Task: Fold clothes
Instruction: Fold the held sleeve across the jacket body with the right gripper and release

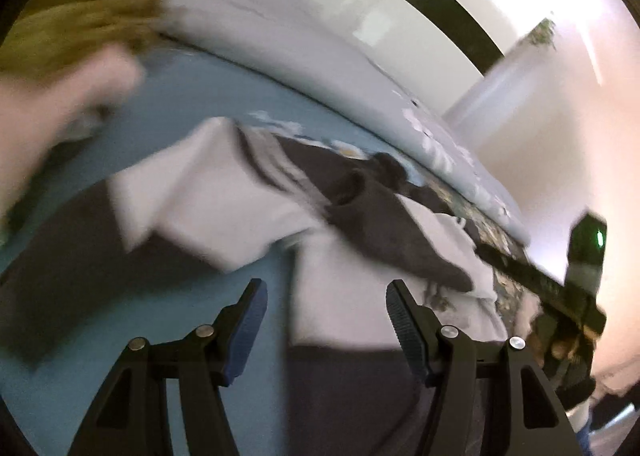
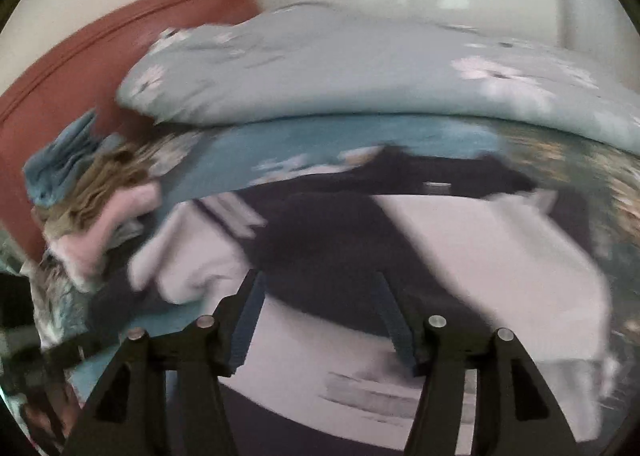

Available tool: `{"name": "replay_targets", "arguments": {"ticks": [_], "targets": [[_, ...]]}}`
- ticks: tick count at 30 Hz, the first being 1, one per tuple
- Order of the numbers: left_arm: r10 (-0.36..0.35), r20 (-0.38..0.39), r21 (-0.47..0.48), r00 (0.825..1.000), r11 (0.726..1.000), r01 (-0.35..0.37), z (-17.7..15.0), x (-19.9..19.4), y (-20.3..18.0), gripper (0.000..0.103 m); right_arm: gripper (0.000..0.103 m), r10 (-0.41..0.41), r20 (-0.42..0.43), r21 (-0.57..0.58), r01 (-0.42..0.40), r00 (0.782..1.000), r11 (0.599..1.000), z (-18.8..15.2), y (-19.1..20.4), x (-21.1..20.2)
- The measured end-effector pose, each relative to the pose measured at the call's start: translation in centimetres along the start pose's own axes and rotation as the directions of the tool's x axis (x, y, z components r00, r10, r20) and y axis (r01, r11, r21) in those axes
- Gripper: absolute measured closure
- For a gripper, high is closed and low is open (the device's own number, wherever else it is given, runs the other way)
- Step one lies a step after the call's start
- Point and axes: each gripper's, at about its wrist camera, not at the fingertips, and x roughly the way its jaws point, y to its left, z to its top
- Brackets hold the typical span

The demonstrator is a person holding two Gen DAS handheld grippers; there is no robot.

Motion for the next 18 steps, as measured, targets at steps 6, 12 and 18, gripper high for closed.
{"name": "replay_targets", "arguments": {"ticks": [6,12,18], "targets": [[0.016,-0.107,0.083,0.994,0.997,-0.007,4.8,8.8,-3.8,0.037,0.043,-0.057,0.045,0.203,0.046,0.997,0.978,-1.2,-11.0,-5.0],[0.111,-0.128,0.007,0.986,0.994,-0.111,6.0,13.2,-3.5,0.039,0.043,-0.034,0.048,0.327,0.017,0.998,0.945,-4.7,-17.1,-6.1],[0.188,-0.082,0.069,0.979,0.981,-0.183,5.8,13.7,-4.9,0.079,0.043,-0.022,0.038,0.344,0.007,0.999,0.939,-5.5,-17.8,-5.0]]}}
